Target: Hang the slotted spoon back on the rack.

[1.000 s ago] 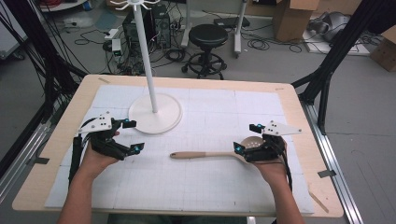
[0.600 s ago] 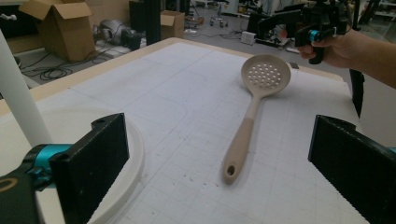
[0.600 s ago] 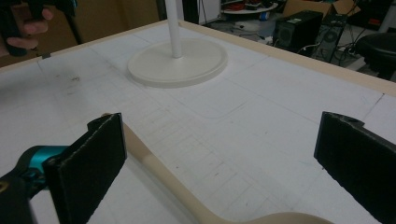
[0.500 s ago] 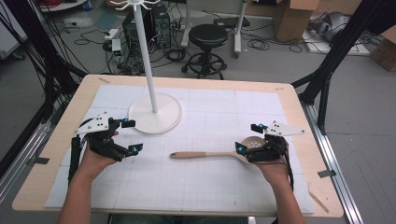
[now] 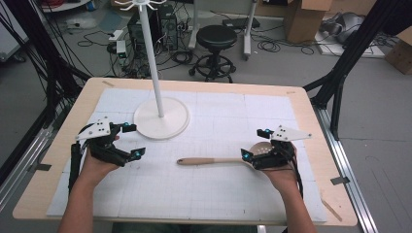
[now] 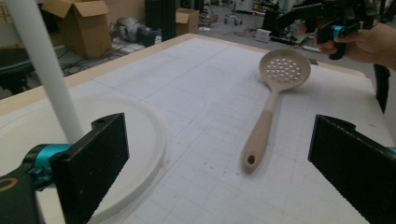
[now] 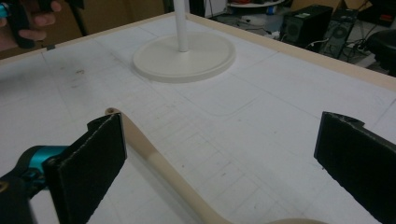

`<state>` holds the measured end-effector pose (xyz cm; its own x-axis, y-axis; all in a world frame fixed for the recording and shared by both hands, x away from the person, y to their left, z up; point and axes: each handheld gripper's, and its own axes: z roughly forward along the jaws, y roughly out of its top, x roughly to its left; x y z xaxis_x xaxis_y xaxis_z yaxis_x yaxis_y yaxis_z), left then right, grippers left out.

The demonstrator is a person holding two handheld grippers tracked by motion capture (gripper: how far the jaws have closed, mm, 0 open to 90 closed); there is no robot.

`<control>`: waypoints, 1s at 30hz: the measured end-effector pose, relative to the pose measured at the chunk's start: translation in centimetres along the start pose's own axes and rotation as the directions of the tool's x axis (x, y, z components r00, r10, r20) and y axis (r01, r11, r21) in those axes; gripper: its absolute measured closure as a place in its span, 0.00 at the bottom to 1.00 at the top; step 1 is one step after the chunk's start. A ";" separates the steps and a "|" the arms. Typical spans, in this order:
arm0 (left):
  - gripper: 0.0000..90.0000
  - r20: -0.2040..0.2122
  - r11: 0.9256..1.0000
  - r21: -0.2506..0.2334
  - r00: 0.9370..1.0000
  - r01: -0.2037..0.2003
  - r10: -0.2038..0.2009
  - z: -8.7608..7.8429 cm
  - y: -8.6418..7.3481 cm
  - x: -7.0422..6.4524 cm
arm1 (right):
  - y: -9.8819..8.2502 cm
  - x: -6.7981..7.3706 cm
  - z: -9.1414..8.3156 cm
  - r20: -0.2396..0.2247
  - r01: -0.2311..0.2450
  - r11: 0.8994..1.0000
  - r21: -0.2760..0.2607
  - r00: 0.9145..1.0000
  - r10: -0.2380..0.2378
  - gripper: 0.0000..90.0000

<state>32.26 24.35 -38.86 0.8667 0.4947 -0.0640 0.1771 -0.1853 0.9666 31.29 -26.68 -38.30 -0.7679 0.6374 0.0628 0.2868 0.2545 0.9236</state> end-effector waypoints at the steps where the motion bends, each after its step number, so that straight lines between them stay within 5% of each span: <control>1: 0.06 -0.002 1.000 -0.001 1.000 -0.003 0.003 -0.2 0.0 0.1 | 0.1 0.1 0.1 -0.003 0.006 1.000 0.004 1.000 -0.006 0.01; 16: 0.06 -0.016 1.000 -0.021 1.000 -0.005 0.005 -1.2 0.1 0.4 | 2.0 1.2 3.9 -0.088 0.076 0.989 0.130 0.994 -0.064 0.03; 30: 0.06 -0.008 0.999 -0.032 1.000 -0.022 0.022 -1.3 0.4 0.2 | 1.8 2.1 7.6 -0.169 0.177 0.934 0.311 0.977 -0.129 0.19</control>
<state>31.95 25.45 -38.12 0.8666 0.4973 -0.0409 0.1429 -0.1689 0.9752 34.49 -19.38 -39.39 -0.8840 0.4674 0.0063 0.3100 0.5762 0.7563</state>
